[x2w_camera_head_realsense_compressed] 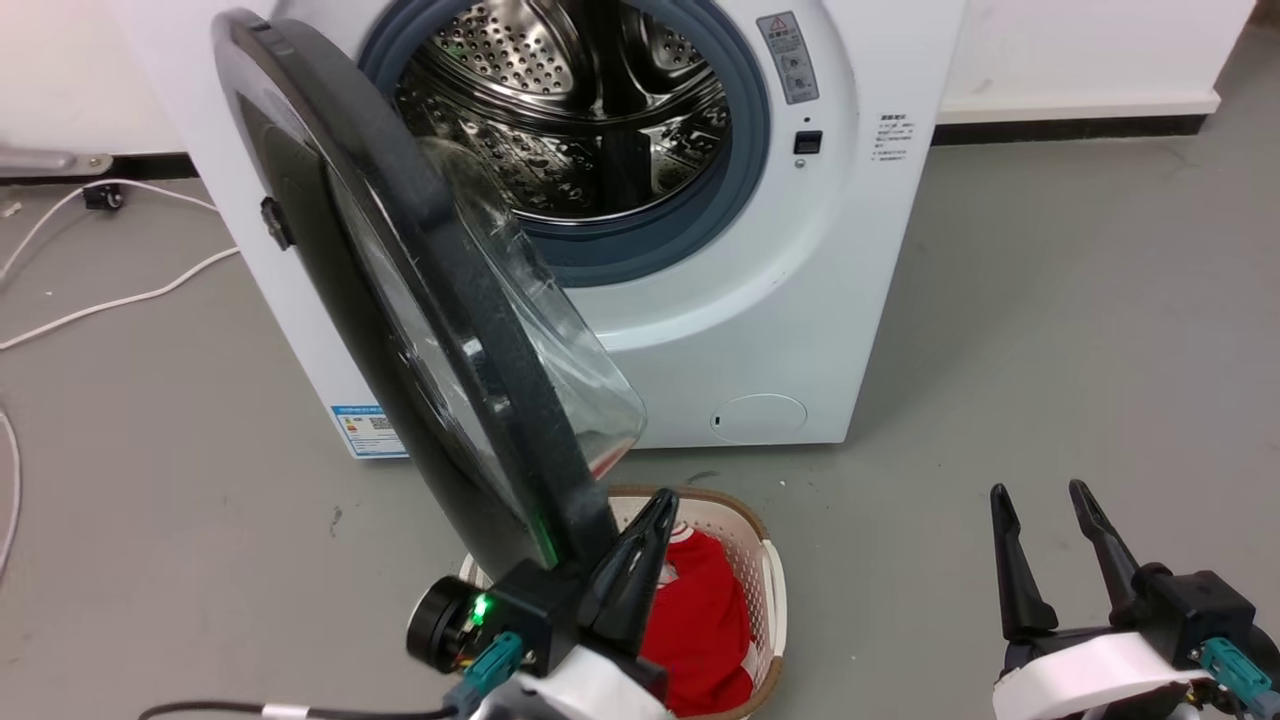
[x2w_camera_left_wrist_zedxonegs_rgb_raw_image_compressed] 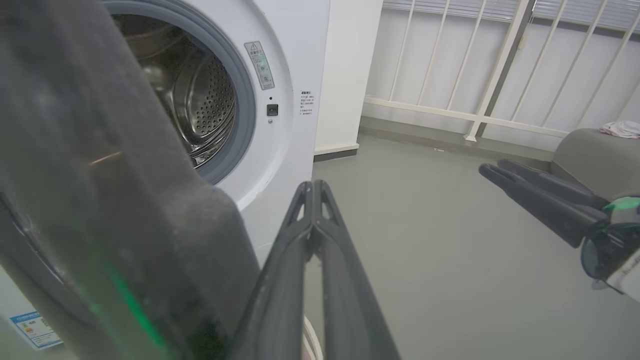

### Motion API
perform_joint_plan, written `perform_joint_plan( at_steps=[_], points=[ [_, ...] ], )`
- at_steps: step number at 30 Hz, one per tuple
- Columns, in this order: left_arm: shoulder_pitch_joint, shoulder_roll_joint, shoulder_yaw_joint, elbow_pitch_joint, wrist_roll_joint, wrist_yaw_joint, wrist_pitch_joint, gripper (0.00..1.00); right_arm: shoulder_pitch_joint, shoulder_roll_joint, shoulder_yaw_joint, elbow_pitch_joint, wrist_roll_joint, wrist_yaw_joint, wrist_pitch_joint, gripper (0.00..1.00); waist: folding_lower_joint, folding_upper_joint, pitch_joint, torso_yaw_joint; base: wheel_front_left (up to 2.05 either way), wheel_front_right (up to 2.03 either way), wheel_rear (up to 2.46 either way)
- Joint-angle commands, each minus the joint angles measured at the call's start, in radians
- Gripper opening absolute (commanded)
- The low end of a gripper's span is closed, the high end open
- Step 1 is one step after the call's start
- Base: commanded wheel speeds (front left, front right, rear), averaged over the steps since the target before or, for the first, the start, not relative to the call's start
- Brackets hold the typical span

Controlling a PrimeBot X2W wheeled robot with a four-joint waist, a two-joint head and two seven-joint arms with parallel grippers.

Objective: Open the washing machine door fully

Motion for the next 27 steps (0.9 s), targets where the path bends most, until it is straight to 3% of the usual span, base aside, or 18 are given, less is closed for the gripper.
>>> perform_joint_plan(
  at_steps=[1, 12, 27],
  points=[
    [0.039, 0.031, 0.028, -0.026, 0.002, 0.031, 0.008, 0.00, 0.008, 0.002, -0.001, -0.003, -0.003, -0.001, 0.002, 1.00, 0.0000, -0.0001, -0.007, 0.016, 0.00, 0.00, 0.00],
    [0.160, 0.076, 0.043, -0.187, 0.011, 0.102, 0.042, 0.00, 0.030, 0.002, -0.005, -0.021, -0.008, -0.001, 0.012, 1.00, 0.0000, -0.0001, -0.009, 0.116, 0.00, 0.00, 0.00],
    [0.260, 0.132, 0.093, -0.303, 0.024, 0.186, 0.076, 0.00, 0.036, 0.002, -0.019, -0.026, -0.007, -0.001, 0.021, 1.00, 0.0000, -0.0001, 0.005, 0.286, 0.00, 0.00, 0.00]
  ],
)
